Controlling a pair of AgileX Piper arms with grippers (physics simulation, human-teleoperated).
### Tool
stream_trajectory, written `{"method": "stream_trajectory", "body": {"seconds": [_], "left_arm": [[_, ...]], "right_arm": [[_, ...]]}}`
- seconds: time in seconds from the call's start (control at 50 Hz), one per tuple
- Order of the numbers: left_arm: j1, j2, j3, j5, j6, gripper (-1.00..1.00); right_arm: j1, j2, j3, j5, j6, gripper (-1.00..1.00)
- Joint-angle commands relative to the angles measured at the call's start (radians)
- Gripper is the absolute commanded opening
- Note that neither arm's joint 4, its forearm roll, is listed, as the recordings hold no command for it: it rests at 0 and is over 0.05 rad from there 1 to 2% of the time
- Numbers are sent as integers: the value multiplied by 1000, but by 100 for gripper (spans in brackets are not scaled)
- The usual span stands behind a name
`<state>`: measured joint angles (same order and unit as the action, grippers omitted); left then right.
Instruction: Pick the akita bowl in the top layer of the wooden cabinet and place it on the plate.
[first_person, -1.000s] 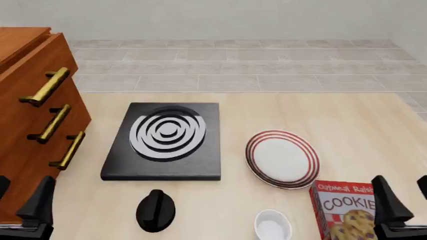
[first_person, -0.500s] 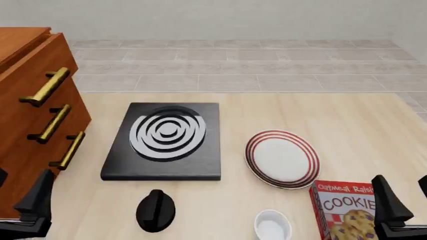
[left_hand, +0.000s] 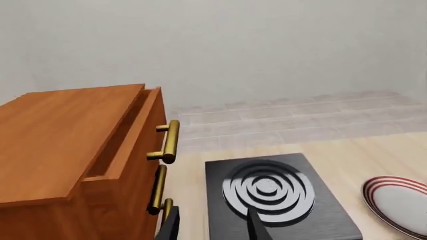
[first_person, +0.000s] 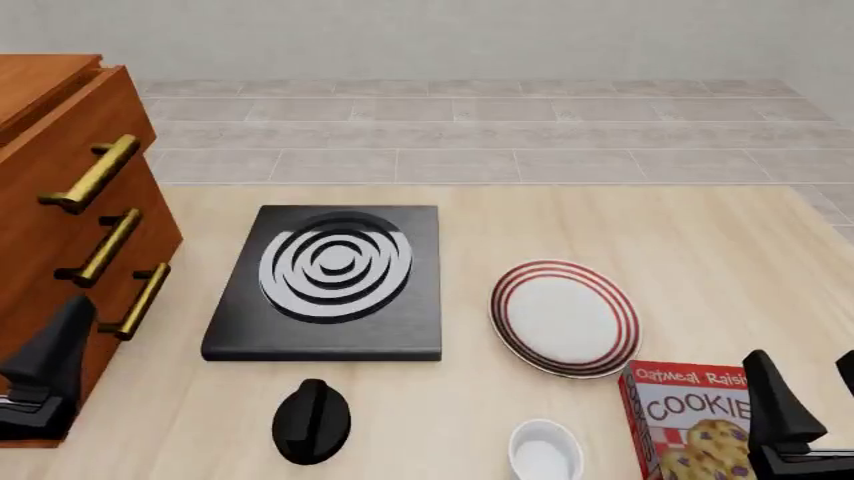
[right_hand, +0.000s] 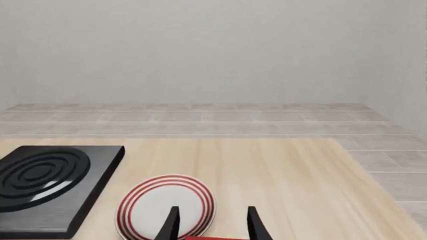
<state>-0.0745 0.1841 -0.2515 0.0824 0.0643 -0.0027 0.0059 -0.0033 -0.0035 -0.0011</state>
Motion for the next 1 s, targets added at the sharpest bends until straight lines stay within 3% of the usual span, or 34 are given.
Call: {"method": "stream_trajectory", "body": {"seconds": [0.02,0.32,0.62,0.8,0.84,0.96,1.0], "left_arm": [[-14,43,-121,97,23,100],[-38,133,-267,179,83,100],[-49,237,-415,252,62,100],[-45,290,-484,321,79,100],[-43,307,-498,341,110,100],[-50,345,-544,391,64,100],[-57,352,-565,402,78,100]], "right_arm": [[0,-1,0,1,0,100],[0,-2,1,2,-1,100],[-1,-4,1,4,-2,100],[-2,-3,1,4,-2,100],[-1,-2,1,4,-1,100],[-5,0,1,2,-1,100],[-5,0,1,2,-1,100]]}}
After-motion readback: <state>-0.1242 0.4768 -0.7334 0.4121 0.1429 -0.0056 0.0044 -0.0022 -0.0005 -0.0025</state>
